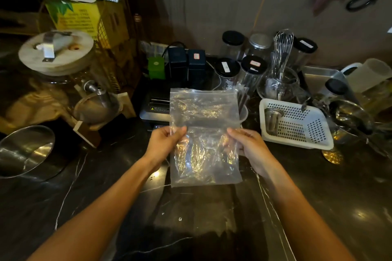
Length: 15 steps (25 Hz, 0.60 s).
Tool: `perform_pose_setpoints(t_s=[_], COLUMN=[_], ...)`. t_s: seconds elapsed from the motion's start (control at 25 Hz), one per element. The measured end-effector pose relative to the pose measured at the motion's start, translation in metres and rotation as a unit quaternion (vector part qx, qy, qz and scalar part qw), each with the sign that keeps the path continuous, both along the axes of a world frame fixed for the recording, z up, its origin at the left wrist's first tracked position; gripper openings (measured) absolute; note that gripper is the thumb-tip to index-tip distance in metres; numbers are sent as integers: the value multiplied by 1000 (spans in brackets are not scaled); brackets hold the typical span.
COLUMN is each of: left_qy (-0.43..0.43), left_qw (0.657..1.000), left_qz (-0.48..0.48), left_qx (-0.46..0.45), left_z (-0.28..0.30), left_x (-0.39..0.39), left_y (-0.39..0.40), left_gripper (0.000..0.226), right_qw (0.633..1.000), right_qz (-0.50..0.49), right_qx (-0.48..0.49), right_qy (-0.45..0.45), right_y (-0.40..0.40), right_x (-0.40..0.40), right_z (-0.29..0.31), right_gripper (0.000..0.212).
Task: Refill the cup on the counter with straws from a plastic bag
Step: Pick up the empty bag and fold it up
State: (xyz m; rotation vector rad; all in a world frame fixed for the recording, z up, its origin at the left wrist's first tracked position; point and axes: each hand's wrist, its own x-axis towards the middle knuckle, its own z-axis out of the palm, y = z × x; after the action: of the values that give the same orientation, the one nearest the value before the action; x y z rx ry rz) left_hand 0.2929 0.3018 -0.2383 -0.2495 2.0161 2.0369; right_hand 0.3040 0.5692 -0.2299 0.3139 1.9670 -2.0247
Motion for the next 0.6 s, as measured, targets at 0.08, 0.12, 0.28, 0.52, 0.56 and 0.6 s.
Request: perform_pose_setpoints(t_s=[0.08,0.12,0.28,0.52,0.56,0.6], left_qy=[-4,-9,9,78,84,90], left_qw=[1000,999,999,996,994,993], left_qz=[-4,-22,-47,-50,-62,-67], left_qx=[17,27,0,-19,-23,-25], left_z=[1,0,-8,3,5,7], left_x=[-4,-4,-2,-6,-7,-7], left_y=[1,1,3,6,5,4], left_gripper=[23,25,28,17,19,19], right_qw=[1000,1000,999,997,996,996], right_qz=[5,-6,-35,-75,-83,-90], right_qx=[3,4,15,14,6,3], right_qy=[-5,-3,16,17,13,14], right_y=[4,5,11,15,17,19], right_x=[6,9,15,17,17,17], right_z=[-2,-2,-2,3,3,4], right_gripper=[23,19,20,35,37,34])
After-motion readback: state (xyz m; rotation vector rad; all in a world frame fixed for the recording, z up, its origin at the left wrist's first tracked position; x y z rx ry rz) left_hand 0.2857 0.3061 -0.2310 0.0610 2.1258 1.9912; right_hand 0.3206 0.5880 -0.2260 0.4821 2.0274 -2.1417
